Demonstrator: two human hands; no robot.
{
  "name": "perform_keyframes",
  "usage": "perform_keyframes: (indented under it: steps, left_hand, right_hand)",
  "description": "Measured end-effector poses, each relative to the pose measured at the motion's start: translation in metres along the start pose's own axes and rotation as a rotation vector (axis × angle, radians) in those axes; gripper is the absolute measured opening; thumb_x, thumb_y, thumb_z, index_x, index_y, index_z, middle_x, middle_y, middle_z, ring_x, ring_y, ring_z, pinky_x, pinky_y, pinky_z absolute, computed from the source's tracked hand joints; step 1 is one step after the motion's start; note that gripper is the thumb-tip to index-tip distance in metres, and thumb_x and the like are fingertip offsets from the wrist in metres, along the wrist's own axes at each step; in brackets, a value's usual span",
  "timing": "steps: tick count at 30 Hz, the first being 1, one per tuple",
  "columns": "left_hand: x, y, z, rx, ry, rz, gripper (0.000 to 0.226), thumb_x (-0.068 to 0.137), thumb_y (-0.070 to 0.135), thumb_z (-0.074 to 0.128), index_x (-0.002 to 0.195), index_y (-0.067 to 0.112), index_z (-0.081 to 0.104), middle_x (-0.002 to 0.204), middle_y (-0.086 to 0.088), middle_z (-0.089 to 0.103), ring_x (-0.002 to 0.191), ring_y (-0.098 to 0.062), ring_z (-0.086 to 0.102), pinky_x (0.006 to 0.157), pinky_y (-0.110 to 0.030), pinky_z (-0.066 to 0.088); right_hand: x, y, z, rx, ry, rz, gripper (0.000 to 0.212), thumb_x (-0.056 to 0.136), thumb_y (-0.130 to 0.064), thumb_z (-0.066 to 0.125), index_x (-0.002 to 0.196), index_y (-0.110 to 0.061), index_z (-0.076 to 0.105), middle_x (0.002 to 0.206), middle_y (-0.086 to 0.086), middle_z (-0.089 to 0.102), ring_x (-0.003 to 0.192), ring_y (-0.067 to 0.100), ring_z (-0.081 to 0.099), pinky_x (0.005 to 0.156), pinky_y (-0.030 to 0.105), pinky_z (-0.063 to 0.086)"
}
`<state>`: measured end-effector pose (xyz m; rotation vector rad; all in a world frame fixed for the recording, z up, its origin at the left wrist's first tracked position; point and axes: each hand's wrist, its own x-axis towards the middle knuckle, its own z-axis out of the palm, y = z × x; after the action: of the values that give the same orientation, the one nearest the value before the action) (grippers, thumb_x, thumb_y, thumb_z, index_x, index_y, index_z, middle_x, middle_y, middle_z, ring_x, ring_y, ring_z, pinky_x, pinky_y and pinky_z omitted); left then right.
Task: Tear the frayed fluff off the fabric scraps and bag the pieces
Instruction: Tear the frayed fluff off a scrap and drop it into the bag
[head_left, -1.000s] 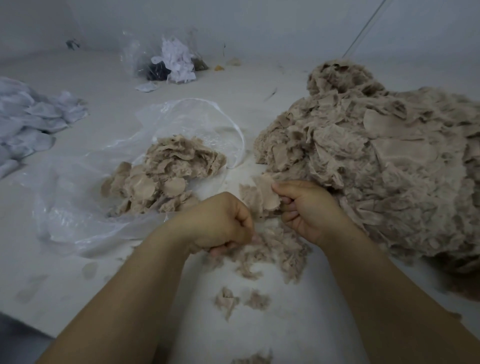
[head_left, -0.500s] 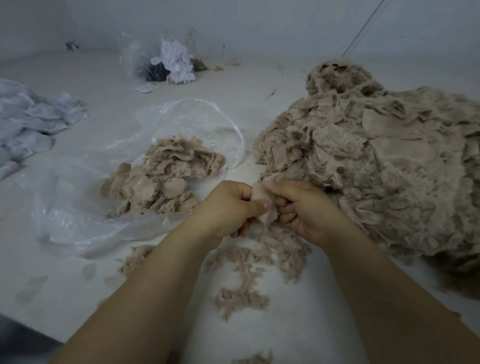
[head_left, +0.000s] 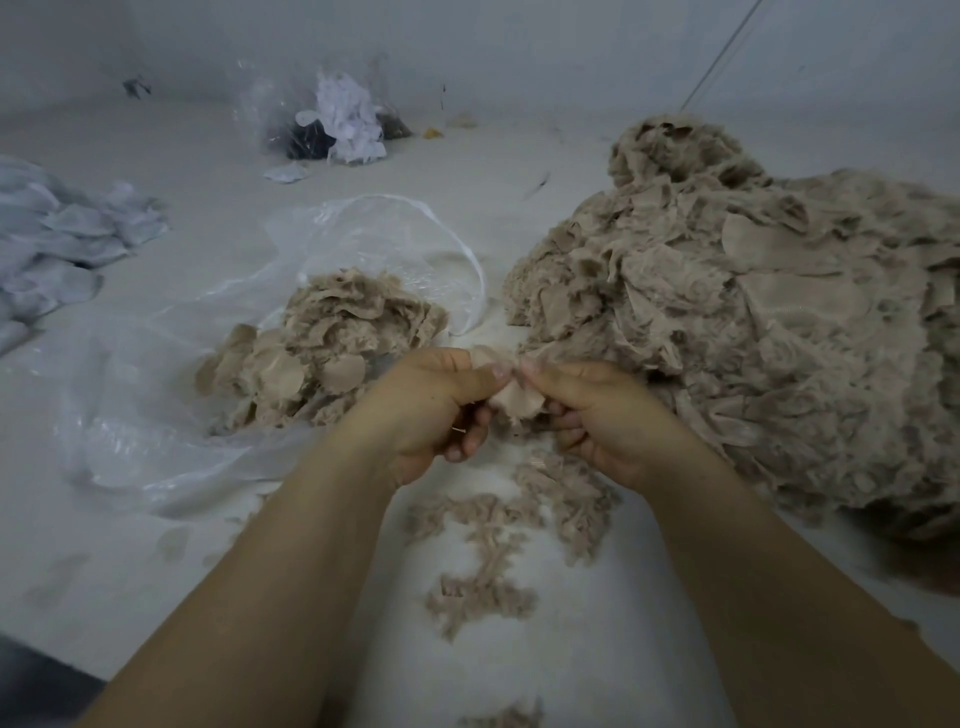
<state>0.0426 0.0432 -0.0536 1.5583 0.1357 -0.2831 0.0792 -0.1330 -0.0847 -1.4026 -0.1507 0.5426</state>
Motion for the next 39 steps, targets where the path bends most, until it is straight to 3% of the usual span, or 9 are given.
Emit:
perform_keyframes:
  steps: [6, 10, 13, 17, 20, 26, 28, 34, 39]
  left_hand:
    - [0.001, -0.005, -0.001, 0.025, -0.037, -0.017, 0.041, 0.079, 0.046, 0.070, 0.086, 0.005, 0.069, 0.059, -0.007, 0.056, 0.042, -0.019, 0.047, 0.039, -0.022, 0.033]
    - [-0.001, -0.011, 0.001, 0.084, -0.102, -0.011, 0.022, 0.089, 0.020, 0.068, 0.079, 0.001, 0.068, 0.056, -0.011, 0.059, 0.039, -0.019, 0.049, 0.038, -0.022, 0.036]
    - [0.004, -0.010, -0.001, -0.003, 0.079, 0.051, 0.024, 0.094, 0.012, 0.062, 0.072, 0.007, 0.068, 0.052, -0.008, 0.057, 0.038, -0.018, 0.047, 0.038, -0.021, 0.035]
    - [0.017, 0.004, -0.014, -0.214, 0.359, 0.231, 0.013, 0.097, 0.009, 0.059, 0.106, 0.002, 0.065, 0.075, -0.008, 0.068, 0.047, -0.019, 0.054, 0.043, -0.027, 0.043]
    - [0.022, 0.001, -0.014, -0.111, 0.351, 0.150, 0.054, 0.092, 0.006, 0.066, 0.140, 0.006, 0.044, 0.087, -0.013, 0.067, 0.049, -0.019, 0.056, 0.043, -0.027, 0.043]
    - [0.029, -0.021, 0.011, 0.633, 0.322, 0.168, 0.033, 0.086, 0.011, 0.071, 0.117, 0.013, 0.064, 0.097, 0.001, 0.062, 0.077, -0.012, 0.059, 0.068, -0.023, 0.046]
    - [0.030, -0.022, 0.015, 0.732, 0.279, 0.197, 0.010, 0.085, 0.009, 0.070, 0.092, 0.017, 0.067, 0.088, 0.000, 0.065, 0.071, -0.010, 0.057, 0.061, -0.022, 0.044]
    - [0.023, -0.020, 0.011, 0.364, 0.366, 0.255, 0.019, 0.094, -0.004, 0.049, 0.083, 0.010, 0.052, 0.074, -0.022, 0.060, 0.045, -0.016, 0.059, 0.041, -0.028, 0.048]
    - [0.016, -0.014, 0.018, 0.226, 0.226, 0.259, 0.031, 0.082, -0.023, 0.043, 0.078, 0.005, 0.056, 0.082, -0.030, 0.064, 0.056, -0.029, 0.068, 0.062, -0.049, 0.060]
  right_hand:
    - [-0.002, 0.000, 0.001, -0.025, 0.039, -0.008, 0.038, 0.094, -0.023, 0.062, 0.112, 0.011, 0.063, 0.045, -0.012, 0.049, 0.038, 0.000, 0.036, 0.038, 0.013, 0.029]
    - [-0.003, -0.001, 0.003, -0.012, 0.034, -0.022, 0.025, 0.095, -0.027, 0.061, 0.082, -0.007, 0.068, 0.045, -0.010, 0.052, 0.038, 0.000, 0.037, 0.038, 0.014, 0.030]
    - [-0.001, 0.000, 0.002, 0.046, 0.071, -0.008, 0.032, 0.095, -0.031, 0.061, 0.067, -0.017, 0.064, 0.048, -0.007, 0.037, 0.040, 0.003, 0.027, 0.037, 0.016, 0.027]
    - [0.003, 0.003, 0.001, 0.082, 0.088, 0.009, 0.033, 0.095, -0.029, 0.061, 0.065, -0.018, 0.066, 0.052, -0.007, 0.033, 0.041, 0.003, 0.027, 0.038, 0.015, 0.027]
    - [0.004, 0.003, -0.001, 0.064, 0.069, 0.021, 0.025, 0.097, -0.019, 0.058, 0.077, -0.011, 0.070, 0.050, -0.008, 0.037, 0.040, 0.003, 0.027, 0.038, 0.015, 0.022]
    - [0.003, 0.001, -0.001, 0.095, 0.059, 0.040, 0.019, 0.097, -0.011, 0.055, 0.084, -0.006, 0.068, 0.051, -0.007, 0.040, 0.039, 0.001, 0.029, 0.037, 0.014, 0.022]
    - [0.003, 0.000, -0.001, 0.102, 0.069, 0.043, 0.021, 0.097, -0.011, 0.055, 0.083, -0.007, 0.071, 0.052, -0.006, 0.040, 0.040, 0.002, 0.029, 0.037, 0.014, 0.023]
    - [0.004, -0.001, 0.000, 0.119, 0.094, 0.060, 0.014, 0.098, -0.016, 0.055, 0.099, -0.010, 0.068, 0.053, -0.007, 0.041, 0.041, 0.002, 0.028, 0.037, 0.015, 0.024]
    - [0.003, -0.001, 0.003, 0.103, 0.089, 0.040, 0.037, 0.099, -0.032, 0.056, 0.064, -0.021, 0.061, 0.054, -0.006, 0.042, 0.041, 0.003, 0.027, 0.037, 0.015, 0.024]
